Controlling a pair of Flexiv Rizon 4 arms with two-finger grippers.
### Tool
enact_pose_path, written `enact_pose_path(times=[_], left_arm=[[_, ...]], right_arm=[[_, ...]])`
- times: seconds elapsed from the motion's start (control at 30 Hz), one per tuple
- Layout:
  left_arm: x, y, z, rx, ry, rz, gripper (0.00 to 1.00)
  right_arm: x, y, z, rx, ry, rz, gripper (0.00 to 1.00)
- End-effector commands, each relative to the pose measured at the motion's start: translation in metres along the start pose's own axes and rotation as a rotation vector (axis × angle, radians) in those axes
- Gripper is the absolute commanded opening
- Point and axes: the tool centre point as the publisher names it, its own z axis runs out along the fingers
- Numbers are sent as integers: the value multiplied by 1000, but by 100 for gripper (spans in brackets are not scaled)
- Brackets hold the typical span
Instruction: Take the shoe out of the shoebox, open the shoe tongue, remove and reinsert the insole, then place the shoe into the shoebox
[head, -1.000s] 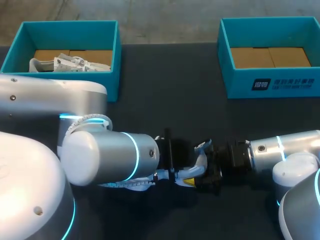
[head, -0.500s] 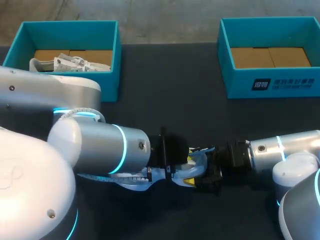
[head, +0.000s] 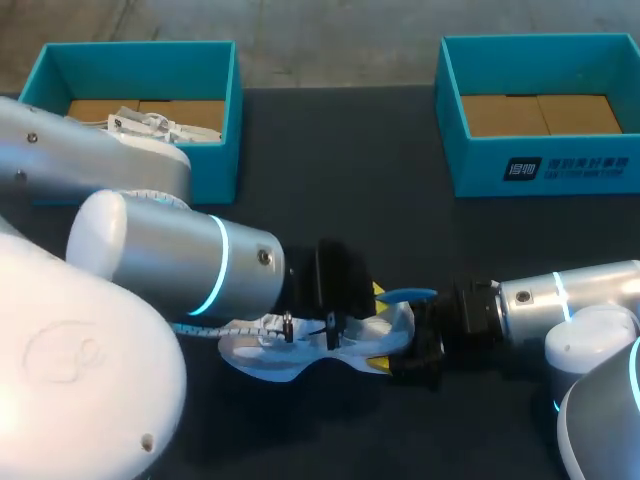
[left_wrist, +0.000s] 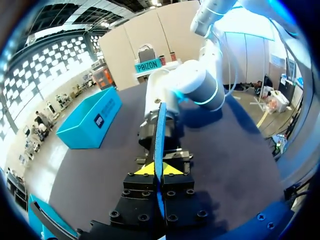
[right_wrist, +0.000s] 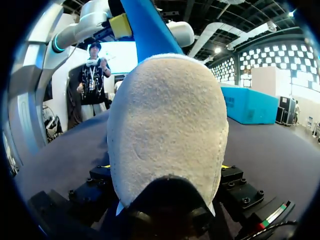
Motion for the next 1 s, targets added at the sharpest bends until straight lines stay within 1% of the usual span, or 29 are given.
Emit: enact_pose_path(times=[0.03,0.17,0.23,0.4,0.5,0.77,0.83,1.0], left_arm=[[-2,-16,-11,-24,87,-1,0],[0,-28,-16,-41,84,-4,0],[0,-32,-18,-49,63,5,0],[1,-30,-15,-73,-10,27,0],[-2,-25,-9,-114,-35,10,0],[-13,-24,-8,-239,-35,-53,0],[-16,-25,-10,-261,-16,-82,0],[-21,-29,-19,-259,5,-115,0]], right_arm=[[1,1,1,3,-2,0,0],[1,1,1,3,-2,0,0],[1,1,1,3,-2,0,0],[1,1,1,3,-2,0,0],[1,1,1,3,-2,0,0],[1,1,1,3,-2,0,0],[1,1,1,3,-2,0,0],[1,1,1,3,-2,0,0]])
